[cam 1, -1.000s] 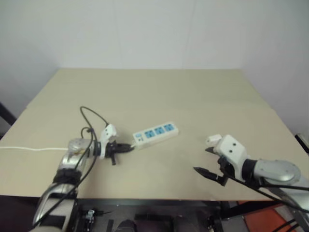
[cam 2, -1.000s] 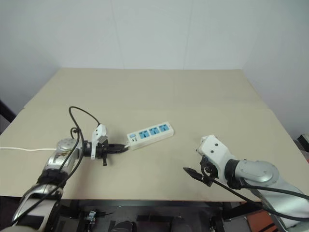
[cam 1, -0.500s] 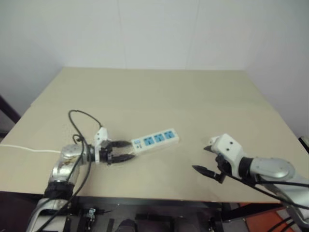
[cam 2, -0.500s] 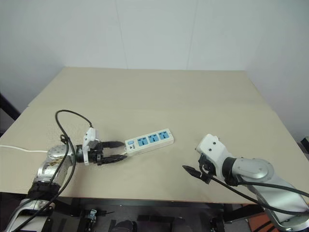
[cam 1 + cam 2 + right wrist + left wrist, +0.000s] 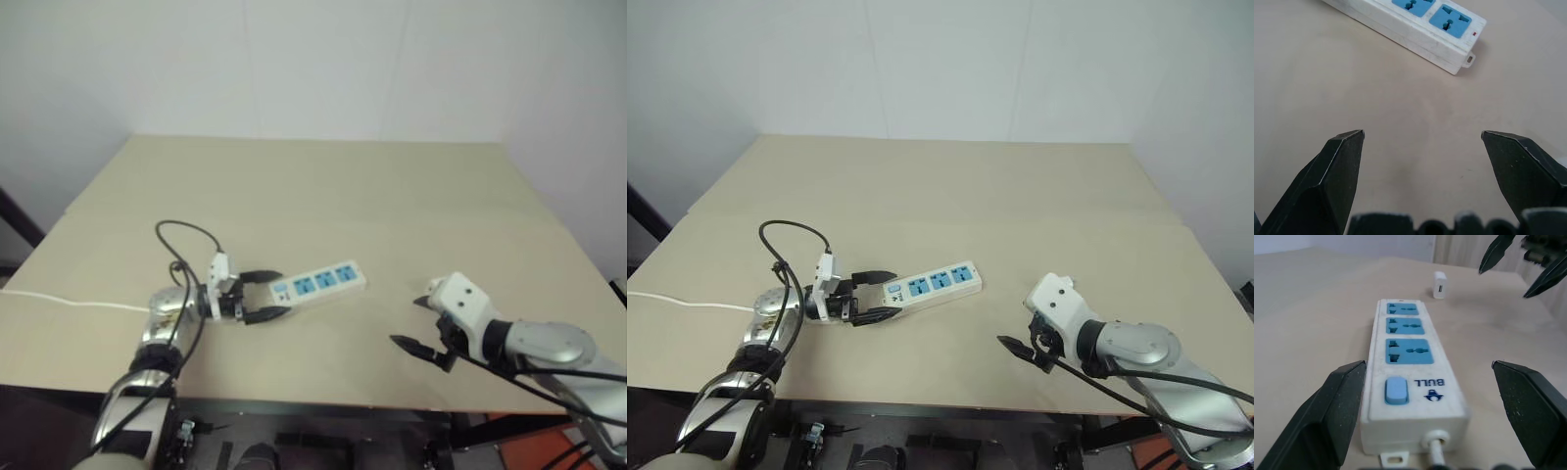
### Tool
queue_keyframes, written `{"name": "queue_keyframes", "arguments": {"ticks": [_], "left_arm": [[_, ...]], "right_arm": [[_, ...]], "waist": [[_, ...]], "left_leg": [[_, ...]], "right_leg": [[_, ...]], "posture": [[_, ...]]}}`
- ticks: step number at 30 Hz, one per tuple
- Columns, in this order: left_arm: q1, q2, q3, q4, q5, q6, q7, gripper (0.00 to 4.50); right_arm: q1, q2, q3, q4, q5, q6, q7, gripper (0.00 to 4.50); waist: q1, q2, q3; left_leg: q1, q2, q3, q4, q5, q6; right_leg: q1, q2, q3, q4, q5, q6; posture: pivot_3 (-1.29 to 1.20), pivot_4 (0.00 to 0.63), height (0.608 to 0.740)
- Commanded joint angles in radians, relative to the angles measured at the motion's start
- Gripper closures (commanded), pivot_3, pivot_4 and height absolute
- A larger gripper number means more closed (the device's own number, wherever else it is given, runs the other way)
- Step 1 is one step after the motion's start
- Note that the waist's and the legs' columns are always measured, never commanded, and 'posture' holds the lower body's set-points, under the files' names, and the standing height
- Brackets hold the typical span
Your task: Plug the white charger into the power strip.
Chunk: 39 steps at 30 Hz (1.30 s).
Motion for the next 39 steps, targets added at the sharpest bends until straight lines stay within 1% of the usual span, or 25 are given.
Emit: {"name": "queue_keyframes", "arguments": {"ticks": [1,4,9,14,19,22,24,27,30,33,34,36,38,39], "left_arm": [[-0.038,-0.011,0.012,0.095,0.027,-0.107,0.018,0.02],[-0.061,-0.019,0.012,0.166,0.049,-0.152,0.037,0.02],[-0.084,-0.043,0.015,0.234,0.066,-0.174,0.043,0.02],[-0.109,-0.077,0.009,0.276,0.084,-0.18,0.042,0.02],[-0.119,-0.081,0.003,0.292,0.118,-0.197,0.047,0.02],[-0.12,-0.078,0.003,0.297,0.129,-0.192,0.045,0.64],[-0.118,-0.075,0.002,0.298,0.14,-0.2,0.054,1.18],[-0.115,-0.075,0.004,0.296,0.148,-0.208,0.067,1.21],[-0.115,-0.076,0.008,0.283,0.138,-0.197,0.044,1.21],[-0.113,-0.07,0.001,0.262,0.128,-0.163,-0.02,1.21],[-0.113,-0.067,-0.002,0.255,0.125,-0.147,-0.043,1.21],[-0.113,-0.061,-0.007,0.239,0.12,-0.111,-0.091,1.21],[-0.115,-0.057,-0.012,0.223,0.117,-0.079,-0.13,1.21],[-0.117,-0.057,-0.014,0.216,0.114,-0.062,-0.141,1.21]], "right_arm": [[0.016,0.005,-0.03,-0.046,-0.006,0.003,-0.023,0.0],[0.03,0.007,-0.041,-0.063,0.001,0.012,-0.032,0.0],[0.043,0.007,-0.048,-0.076,0.004,0.022,-0.043,0.0],[0.035,0.009,-0.039,-0.077,0.007,0.029,-0.049,0.0],[0.03,0.007,-0.039,-0.076,0.006,0.036,-0.049,0.0],[0.032,0.006,-0.043,-0.077,0.006,0.039,-0.048,0.0],[0.033,0.006,-0.046,-0.077,0.005,0.043,-0.049,0.0],[0.033,0.01,-0.045,-0.074,0.002,0.042,-0.052,0.0],[0.013,0.015,-0.046,-0.054,0.005,0.037,-0.048,0.0],[-0.052,-0.036,-0.03,0.012,-0.01,0.002,0.011,0.0],[-0.077,-0.069,-0.022,0.048,-0.023,-0.048,0.062,0.0],[-0.146,-0.16,0.033,0.14,-0.092,-0.17,0.165,0.0],[-0.245,-0.238,0.129,0.28,-0.205,-0.34,0.269,0.0],[-0.302,-0.255,0.173,0.358,-0.245,-0.41,0.324,0.0]], "waist": [[0.0,0.0,0.0],[0.002,0.0,0.0],[0.003,0.0,0.0],[0.006,0.0,0.0],[0.005,0.0,0.0],[0.006,0.0,0.0],[0.006,0.0,0.0],[0.006,0.0,0.0],[0.006,0.0,-0.001],[0.005,0.0,-0.001],[0.004,0.0,0.0],[0.003,0.0,0.0],[0.0,0.0,0.0],[-0.003,0.0,0.0]], "left_leg": [[0.0,0.0,0.0,0.0,0.0,0.0],[0.0,0.0,0.0,0.0,0.0,0.0],[0.001,0.0,0.0,0.0,0.0,0.0],[0.0,-0.001,0.0,0.0,0.0,0.0],[0.0,0.0,0.0,0.0,0.0,0.0],[0.0,-0.001,0.0,0.0,0.0,0.0],[0.001,-0.001,0.0,0.0,0.0,0.0],[0.001,-0.001,0.0,0.0,0.0,0.0],[0.001,0.0,0.0,0.0,0.0,0.0],[0.001,0.0,0.0,0.0,0.0,0.0],[0.001,-0.001,0.0,0.0,0.0,0.0],[0.001,-0.001,0.0,0.001,0.0,0.0],[0.001,0.0,0.0,0.0,0.0,0.0],[0.001,0.0,0.0,0.0,0.0,0.0]], "right_leg": [[0.0,0.0,0.0,0.0,0.0,0.0],[0.0,0.0,0.0,0.0,0.0,0.001],[0.001,0.0,0.0,0.001,-0.002,0.004],[0.001,0.0,0.0,0.0,-0.002,0.004],[0.001,0.0,0.0,0.0,-0.002,0.004],[0.001,0.0,0.0,0.0,-0.002,0.004],[0.001,0.0,0.0,0.0,-0.002,0.005],[0.001,0.0,0.0,0.0,-0.002,0.005],[0.001,0.0,0.0,0.001,-0.003,0.005],[0.001,0.0,0.0,0.0,-0.003,0.005],[0.001,0.0,0.0,0.0,-0.002,0.005],[0.001,0.0,0.0,0.0,-0.002,0.005],[0.001,0.0,0.0,0.0,-0.003,0.005],[0.001,0.0,0.0,0.0,-0.004,0.007]], "posture": [[0.0,0.15,0.74],[0.0,0.15,0.74],[0.0,0.15,0.74],[0.0,0.15,0.74],[0.0,0.15,0.74],[0.0,0.15,0.74],[0.0,0.15,0.74],[0.0,0.15,0.74],[0.0,0.15,0.74],[0.0,0.15,0.74],[0.0,0.15,0.74],[0.0,0.15,0.74],[0.0,0.15,0.74],[0.0,0.15,0.74]]}}
